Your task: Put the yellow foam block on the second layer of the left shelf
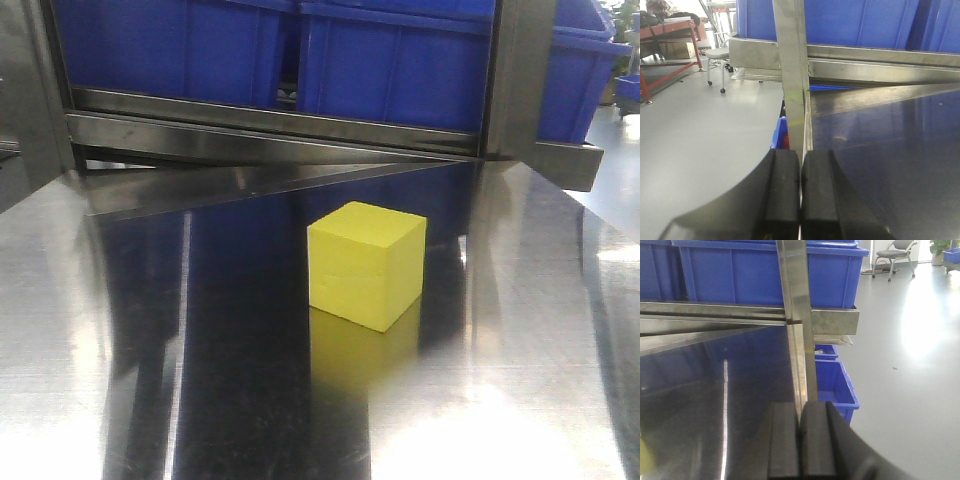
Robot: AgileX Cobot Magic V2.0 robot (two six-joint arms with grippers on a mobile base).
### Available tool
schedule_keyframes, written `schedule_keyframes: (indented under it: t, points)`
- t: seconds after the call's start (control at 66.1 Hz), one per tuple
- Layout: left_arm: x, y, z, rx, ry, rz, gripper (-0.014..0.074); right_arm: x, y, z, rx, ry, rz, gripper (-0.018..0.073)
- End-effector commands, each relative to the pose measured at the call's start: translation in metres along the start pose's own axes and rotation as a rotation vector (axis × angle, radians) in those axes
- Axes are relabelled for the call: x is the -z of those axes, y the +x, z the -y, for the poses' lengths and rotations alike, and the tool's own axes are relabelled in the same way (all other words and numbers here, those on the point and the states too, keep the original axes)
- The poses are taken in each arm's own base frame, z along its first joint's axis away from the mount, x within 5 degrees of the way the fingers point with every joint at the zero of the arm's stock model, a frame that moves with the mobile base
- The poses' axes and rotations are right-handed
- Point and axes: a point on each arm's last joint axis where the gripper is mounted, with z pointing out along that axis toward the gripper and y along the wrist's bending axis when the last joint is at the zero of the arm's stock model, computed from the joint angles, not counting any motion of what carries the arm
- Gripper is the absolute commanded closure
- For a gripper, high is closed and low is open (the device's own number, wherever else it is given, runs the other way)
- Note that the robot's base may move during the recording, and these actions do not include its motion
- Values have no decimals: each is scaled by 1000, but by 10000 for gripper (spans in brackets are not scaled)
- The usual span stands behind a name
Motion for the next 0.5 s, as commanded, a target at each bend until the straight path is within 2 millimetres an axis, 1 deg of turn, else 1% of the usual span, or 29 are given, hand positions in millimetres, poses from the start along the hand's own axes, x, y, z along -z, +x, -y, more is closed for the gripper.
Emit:
schedule_keyframes:
  t: [0.0,0.484]
  points:
    - [0,0,2,3,17,73,460,3,-16,-3,8,-25,120,504]
    - [0,0,2,3,17,73,460,3,-16,-3,17,-24,120,504]
